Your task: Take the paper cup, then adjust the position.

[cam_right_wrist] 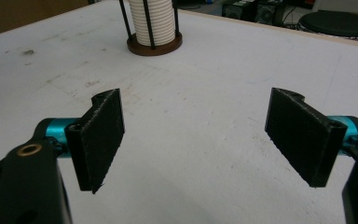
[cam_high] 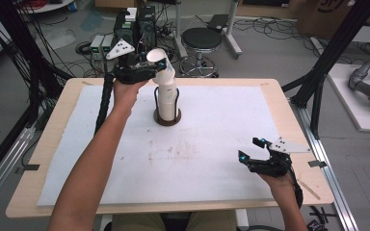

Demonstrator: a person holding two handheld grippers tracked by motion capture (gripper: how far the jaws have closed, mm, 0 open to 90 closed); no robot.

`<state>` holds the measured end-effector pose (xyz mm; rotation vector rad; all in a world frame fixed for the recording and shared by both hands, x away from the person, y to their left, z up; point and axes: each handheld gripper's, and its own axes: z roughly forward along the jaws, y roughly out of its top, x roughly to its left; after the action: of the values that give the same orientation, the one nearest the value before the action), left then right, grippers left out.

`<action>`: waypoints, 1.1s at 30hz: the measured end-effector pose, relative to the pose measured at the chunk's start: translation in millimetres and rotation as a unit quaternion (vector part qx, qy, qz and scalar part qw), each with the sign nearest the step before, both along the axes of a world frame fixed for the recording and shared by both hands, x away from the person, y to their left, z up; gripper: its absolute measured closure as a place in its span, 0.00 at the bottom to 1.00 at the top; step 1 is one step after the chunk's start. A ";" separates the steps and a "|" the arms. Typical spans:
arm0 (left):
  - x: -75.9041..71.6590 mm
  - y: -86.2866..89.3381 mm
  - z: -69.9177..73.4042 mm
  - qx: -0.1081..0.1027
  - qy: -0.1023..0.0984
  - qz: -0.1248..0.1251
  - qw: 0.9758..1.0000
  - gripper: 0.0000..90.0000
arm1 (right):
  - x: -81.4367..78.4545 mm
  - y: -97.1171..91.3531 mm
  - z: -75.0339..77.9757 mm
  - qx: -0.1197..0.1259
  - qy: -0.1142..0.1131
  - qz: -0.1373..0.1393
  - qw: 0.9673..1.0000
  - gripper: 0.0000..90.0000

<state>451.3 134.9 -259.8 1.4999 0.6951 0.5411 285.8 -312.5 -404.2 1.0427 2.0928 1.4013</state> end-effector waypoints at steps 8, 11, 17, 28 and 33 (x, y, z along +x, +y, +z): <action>-21.9 21.1 10.4 0.004 -0.004 0.004 1.000 0.41 | 0.4 2.3 -0.2 -0.002 0.000 0.001 1.000 0.22; -28.9 26.2 7.3 0.013 0.002 0.001 1.000 0.41 | 1.3 2.3 -0.5 -0.002 0.002 0.000 1.000 0.22; -40.0 35.1 -2.4 0.021 0.007 -0.007 1.000 0.41 | 4.3 3.9 0.2 0.001 0.005 -0.002 1.000 0.22; -65.3 38.4 -23.5 0.030 0.003 -0.030 0.999 0.41 | 2.8 3.9 0.0 0.000 0.004 -0.001 1.000 0.22; -76.9 36.0 -28.6 0.029 -0.001 -0.038 0.999 0.41 | 1.5 4.9 0.0 -0.001 0.002 0.001 1.000 0.22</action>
<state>374.4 170.9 -288.4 1.5730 0.6220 0.5077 287.4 -307.5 -404.2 1.0433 2.0985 1.4001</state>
